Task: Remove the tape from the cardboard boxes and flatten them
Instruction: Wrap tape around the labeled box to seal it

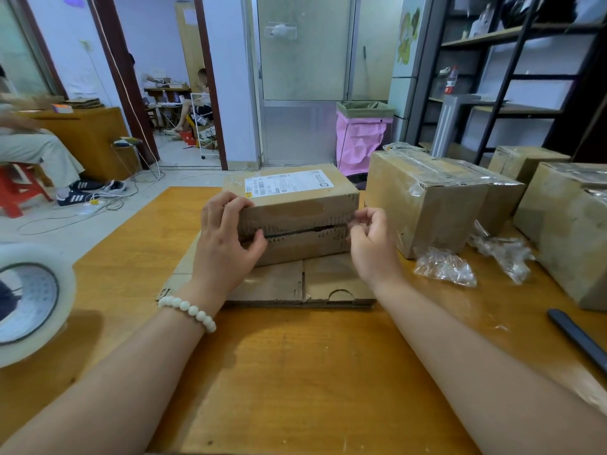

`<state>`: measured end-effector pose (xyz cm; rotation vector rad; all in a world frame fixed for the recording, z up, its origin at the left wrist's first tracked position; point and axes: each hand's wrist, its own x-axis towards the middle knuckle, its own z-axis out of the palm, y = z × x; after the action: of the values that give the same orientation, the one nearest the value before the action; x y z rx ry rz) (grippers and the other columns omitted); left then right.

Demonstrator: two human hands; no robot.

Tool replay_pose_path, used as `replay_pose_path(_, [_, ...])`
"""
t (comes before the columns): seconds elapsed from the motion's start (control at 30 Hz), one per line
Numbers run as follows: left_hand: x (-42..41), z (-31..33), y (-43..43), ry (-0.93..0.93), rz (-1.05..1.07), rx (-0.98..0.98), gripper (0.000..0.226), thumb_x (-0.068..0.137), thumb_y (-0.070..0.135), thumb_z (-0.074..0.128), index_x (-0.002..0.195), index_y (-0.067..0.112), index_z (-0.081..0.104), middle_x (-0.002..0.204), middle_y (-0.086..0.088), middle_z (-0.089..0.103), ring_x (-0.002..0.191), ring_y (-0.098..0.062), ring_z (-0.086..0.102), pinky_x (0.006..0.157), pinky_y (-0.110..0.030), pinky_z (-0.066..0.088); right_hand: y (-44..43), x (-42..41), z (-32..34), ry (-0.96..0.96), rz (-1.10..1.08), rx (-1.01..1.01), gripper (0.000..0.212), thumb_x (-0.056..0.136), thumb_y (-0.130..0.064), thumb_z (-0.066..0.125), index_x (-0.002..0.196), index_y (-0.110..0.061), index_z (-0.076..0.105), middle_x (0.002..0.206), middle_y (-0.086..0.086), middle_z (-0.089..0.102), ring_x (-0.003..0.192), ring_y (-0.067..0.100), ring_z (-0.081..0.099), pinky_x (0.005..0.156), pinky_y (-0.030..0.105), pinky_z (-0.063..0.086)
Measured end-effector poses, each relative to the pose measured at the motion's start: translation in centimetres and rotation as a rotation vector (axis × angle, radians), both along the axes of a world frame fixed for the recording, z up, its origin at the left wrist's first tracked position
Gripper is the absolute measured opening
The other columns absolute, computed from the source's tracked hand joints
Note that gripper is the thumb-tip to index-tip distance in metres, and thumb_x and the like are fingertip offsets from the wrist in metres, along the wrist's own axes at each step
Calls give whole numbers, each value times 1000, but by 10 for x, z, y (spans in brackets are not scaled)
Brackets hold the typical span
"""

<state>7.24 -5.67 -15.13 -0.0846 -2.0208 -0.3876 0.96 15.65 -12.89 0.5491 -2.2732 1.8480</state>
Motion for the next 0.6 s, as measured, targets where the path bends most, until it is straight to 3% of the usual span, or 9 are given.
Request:
replay_pose_path(0.13, [-1,0,-3,2,15,-15,39,83,28,52,118,14,43,122,-7,38,113,-31,41,101,-10,27,-2,2,1,-72,90,52,31,91,-25,43,120,-17,52,113,4,55,103,14,51,75,22,40])
replay_pose_path(0.23, [-3,-3,-8,20,114,-31,40,84,24,50,121,11,44,125,-10,41,124,-35,38,109,-39,33,-6,4,-1,-107,192,76,26,95,-24,37,110,-22,58,127,5,53,119,16,49,103,35,41])
replay_pose_path(0.3, [-3,-5,-9,-22,186,-27,45,83,25,47,125,12,43,131,-13,43,131,-34,31,108,-55,32,-9,4,-2,-93,215,121,27,98,-19,36,97,-22,63,127,2,53,122,16,49,109,37,37])
replay_pose_path(0.37, [-3,-5,-6,-90,203,-66,53,80,31,46,130,16,41,136,-11,40,134,-31,26,106,-65,28,-10,4,-2,-41,192,181,25,98,-13,45,112,-10,66,123,0,55,117,11,52,103,23,39])
replay_pose_path(0.43, [-4,-5,0,-134,183,-143,61,77,39,47,134,19,39,140,-6,35,135,-27,24,105,-68,21,-9,7,-1,28,183,191,26,93,-12,57,118,-10,63,118,0,59,106,7,56,88,10,42])
replay_pose_path(0.6, [-9,-6,10,-177,164,-255,73,76,53,52,140,22,35,139,-4,28,135,-27,21,105,-72,19,-9,10,-1,112,111,171,9,84,-20,71,86,-19,61,82,-6,60,79,8,54,68,12,42])
